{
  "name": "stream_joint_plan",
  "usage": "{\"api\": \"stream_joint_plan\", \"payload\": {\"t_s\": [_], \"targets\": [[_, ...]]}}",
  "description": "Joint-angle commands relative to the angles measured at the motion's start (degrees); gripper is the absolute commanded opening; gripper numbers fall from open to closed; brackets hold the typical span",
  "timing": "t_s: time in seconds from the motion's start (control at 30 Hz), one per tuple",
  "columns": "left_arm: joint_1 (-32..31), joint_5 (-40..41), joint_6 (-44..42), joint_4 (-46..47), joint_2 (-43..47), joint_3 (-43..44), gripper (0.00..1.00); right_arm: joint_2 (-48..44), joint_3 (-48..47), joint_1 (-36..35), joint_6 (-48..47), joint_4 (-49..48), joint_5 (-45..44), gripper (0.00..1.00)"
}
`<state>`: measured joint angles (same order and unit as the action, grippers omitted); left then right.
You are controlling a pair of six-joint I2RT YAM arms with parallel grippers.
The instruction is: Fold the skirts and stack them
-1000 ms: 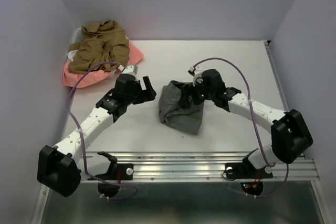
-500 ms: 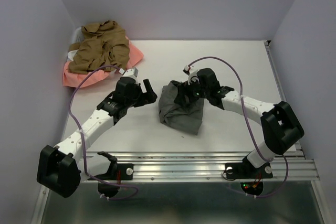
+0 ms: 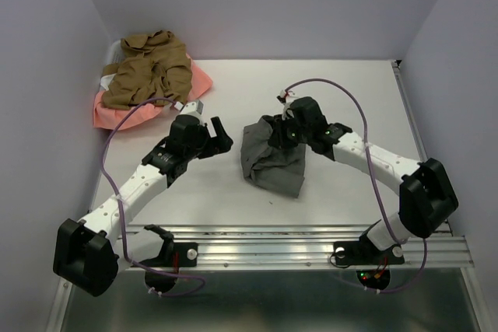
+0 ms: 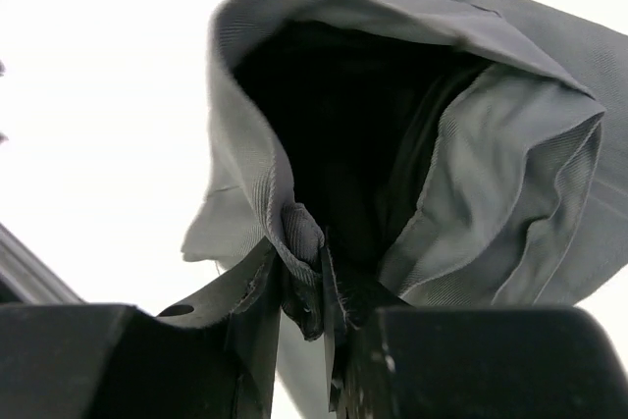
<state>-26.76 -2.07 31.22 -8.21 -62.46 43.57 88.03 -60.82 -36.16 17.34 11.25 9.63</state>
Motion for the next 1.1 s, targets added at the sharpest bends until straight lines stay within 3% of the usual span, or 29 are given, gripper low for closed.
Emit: {"api": "stream_joint_plan", "payload": {"t_s": [0.0, 0.33, 0.6, 0.63, 0.7, 0.8, 0.93, 1.07], "targets": [[0.31, 0.48, 0.42, 2.49, 1.2, -0.77, 0.99, -5.41, -3.34, -1.45, 4.89, 5.27, -2.86, 0.19], [0.22, -1.1, 0.77, 3.11, -2.49, 0.1, 0.99, -9.37, 7.54, -1.98, 17.53, 9.67, -9.36, 0.24], [0.31, -3.38, 0.33, 3.81, -5.66, 1.69, 0.99, -10.86, 15.38, -1.98, 23.8, 14.94, -21.93, 0.4], [0.22, -3.38, 0.24, 3.81, -5.75, 2.04, 0.99, -11.64, 14.94, -1.98, 23.27, 15.73, -22.11, 0.43], [0.05, -3.91, 0.24, 4.07, -6.01, 2.66, 0.99, -13.05, 13.1, -1.98, 20.3, 18.02, -21.15, 0.74], [-0.39, -4.09, 0.07, 4.51, -6.54, 3.27, 0.99, -17.35, 10.21, -1.98, 17.21, 18.73, -17.2, 0.95], [-1.88, -4.17, 0.24, 5.48, -8.12, 4.85, 0.99, -22.89, 7.56, -1.98, 15.35, 17.59, -14.99, 1.0], [-3.82, -3.91, 0.16, 6.19, -11.1, 6.43, 0.99, -23.08, 5.36, -1.98, 15.97, 16.88, -18.32, 1.0]]}}
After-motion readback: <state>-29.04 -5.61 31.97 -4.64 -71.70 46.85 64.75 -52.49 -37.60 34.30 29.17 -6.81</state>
